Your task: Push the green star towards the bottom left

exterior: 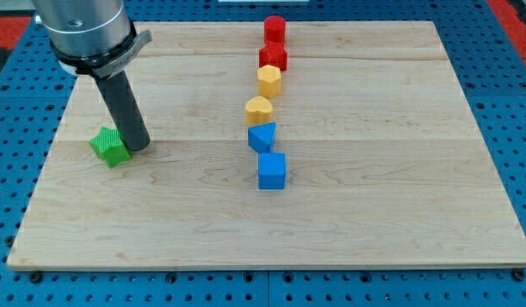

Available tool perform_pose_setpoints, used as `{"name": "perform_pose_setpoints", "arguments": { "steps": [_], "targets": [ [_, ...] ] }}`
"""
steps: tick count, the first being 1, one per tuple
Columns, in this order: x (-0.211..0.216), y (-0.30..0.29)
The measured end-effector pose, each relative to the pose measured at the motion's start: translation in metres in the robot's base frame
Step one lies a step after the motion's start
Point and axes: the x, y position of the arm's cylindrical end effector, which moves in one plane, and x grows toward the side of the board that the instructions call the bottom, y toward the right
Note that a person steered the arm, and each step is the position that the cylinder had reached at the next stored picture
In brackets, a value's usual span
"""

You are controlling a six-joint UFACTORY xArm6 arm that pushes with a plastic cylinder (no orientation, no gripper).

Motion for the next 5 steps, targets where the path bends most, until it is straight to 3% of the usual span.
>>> {"name": "perform_pose_setpoints", "arguments": {
  "steps": [1,2,3,5],
  "targets": [
    [-0.042,-0.001],
    [-0.034,-0.020],
    [0.010,-0.017],
    [-0.023,-0.046]
  ]
}}
